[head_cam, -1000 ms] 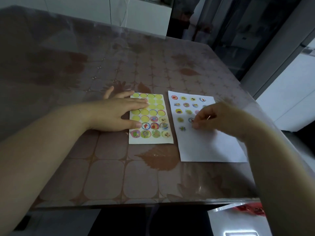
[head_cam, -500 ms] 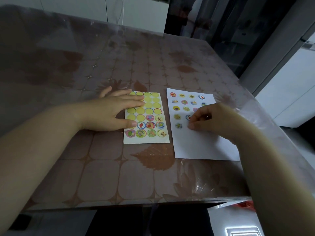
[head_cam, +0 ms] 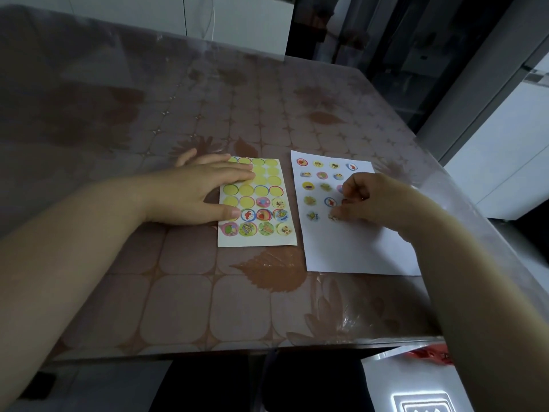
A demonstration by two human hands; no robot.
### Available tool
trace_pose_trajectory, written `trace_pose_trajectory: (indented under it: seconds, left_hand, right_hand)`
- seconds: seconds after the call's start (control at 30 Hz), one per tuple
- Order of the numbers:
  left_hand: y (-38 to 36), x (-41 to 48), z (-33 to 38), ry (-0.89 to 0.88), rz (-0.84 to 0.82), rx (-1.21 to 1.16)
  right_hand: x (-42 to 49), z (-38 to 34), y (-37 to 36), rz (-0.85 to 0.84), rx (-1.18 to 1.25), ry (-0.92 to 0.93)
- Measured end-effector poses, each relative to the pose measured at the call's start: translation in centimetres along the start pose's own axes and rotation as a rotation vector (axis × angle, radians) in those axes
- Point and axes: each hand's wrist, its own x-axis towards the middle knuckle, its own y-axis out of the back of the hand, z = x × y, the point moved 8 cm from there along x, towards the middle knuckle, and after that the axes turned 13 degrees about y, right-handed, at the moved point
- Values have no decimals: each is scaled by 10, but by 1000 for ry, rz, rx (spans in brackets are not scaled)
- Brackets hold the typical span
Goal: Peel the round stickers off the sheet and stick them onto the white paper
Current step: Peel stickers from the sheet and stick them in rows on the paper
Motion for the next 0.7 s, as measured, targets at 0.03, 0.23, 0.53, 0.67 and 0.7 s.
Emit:
trace_pose_trajectory:
  seconds: [0.03,0.23,0.53,0.67,0.7]
  left_hand:
    - [1,0,0,4,-1,-3]
    - [2,-3,4,2,4,-6]
    - [5,-4,7,-19,37,-48]
    - [-1,-2,12,-28,0,-24]
    - [-3,-1,13,-26,-14,-22]
  right_hand:
    - [0,-1,0,-4,-9,-1]
    - [-2,-52,3,29,-122,246]
    - [22,-87,-49,13,-114,411]
    - [20,-84,-53,44,-53,426]
    - [19,-84,-54,46,-36,422]
